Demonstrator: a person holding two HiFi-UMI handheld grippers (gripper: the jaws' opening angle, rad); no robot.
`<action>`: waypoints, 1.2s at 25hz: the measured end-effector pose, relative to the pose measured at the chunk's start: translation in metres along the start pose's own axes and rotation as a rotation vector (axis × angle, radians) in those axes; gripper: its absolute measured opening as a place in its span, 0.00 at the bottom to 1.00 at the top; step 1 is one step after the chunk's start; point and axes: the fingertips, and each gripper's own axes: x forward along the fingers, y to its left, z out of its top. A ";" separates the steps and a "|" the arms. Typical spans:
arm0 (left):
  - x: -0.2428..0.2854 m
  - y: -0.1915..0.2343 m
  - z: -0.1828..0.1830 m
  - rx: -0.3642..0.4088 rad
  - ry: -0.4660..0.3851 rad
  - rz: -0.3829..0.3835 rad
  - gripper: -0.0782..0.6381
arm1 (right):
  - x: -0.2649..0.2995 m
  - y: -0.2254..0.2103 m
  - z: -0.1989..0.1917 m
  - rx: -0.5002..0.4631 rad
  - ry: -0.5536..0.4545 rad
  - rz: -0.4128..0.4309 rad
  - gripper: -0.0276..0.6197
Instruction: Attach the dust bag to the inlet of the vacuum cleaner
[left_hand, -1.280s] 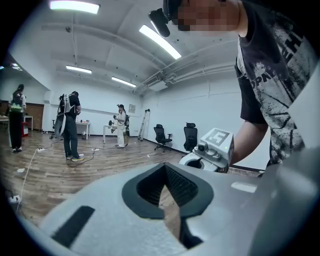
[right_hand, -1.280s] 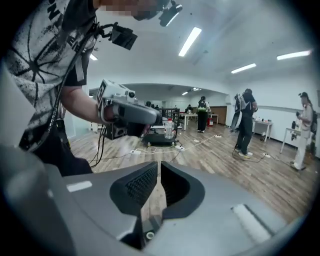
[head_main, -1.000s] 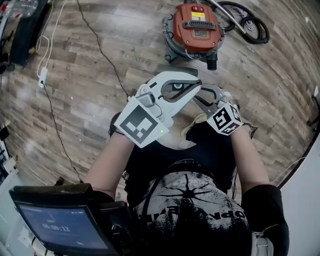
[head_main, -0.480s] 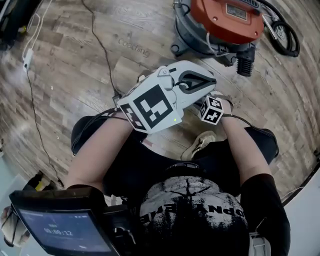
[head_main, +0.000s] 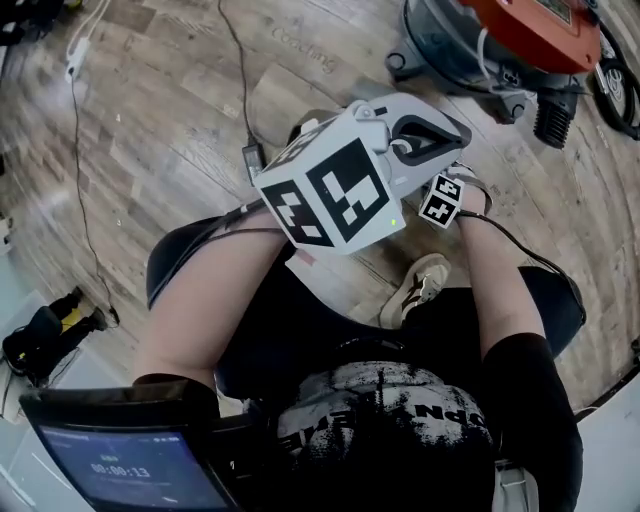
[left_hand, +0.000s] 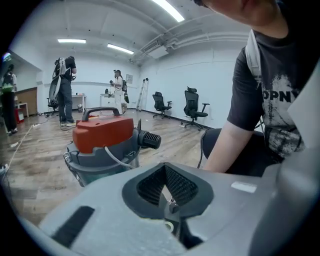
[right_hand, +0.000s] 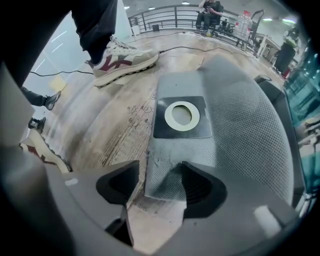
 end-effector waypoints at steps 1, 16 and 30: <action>0.000 -0.001 -0.002 -0.016 0.000 0.004 0.11 | 0.003 0.000 -0.003 0.007 0.013 -0.008 0.45; 0.004 -0.013 -0.009 -0.030 0.019 -0.016 0.11 | -0.003 -0.020 -0.002 0.060 0.012 -0.062 0.11; 0.023 0.009 -0.003 0.094 0.061 -0.010 0.11 | -0.153 -0.097 0.009 0.016 -0.135 -0.023 0.10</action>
